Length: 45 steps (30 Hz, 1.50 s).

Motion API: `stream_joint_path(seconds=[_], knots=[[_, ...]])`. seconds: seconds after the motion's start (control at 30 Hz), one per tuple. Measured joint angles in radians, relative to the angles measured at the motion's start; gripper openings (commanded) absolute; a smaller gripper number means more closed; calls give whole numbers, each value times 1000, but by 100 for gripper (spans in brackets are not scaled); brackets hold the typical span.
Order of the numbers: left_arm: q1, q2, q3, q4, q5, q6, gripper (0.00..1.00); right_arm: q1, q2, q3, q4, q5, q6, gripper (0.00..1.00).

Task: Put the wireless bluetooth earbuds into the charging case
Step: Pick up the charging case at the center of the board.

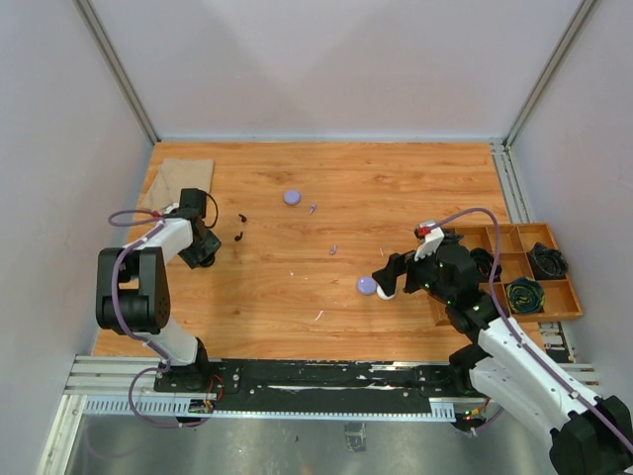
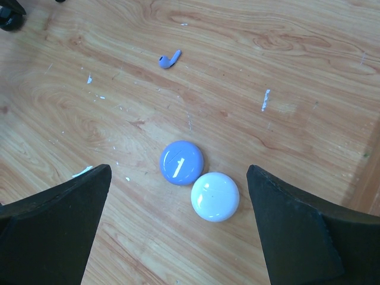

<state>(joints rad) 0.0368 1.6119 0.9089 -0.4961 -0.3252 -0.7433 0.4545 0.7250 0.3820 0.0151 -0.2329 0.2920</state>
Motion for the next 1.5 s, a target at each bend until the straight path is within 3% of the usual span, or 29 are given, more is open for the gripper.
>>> stream_joint_path(seconds=[0.23,0.77,1.07,1.5], knots=[[-76,-116,-28,-4,26,42,46,0,77,2,18,-67,23,99],[-531,-249,-9,68,19,193,43,0,75,87,2,-171,-5,99],[-758,-352,-20,257,-56,381,40,0,137,209,-24,-214,-8,98],[-949,-422,-129,591,-76,710,56,0,193,352,-49,-273,0,94]])
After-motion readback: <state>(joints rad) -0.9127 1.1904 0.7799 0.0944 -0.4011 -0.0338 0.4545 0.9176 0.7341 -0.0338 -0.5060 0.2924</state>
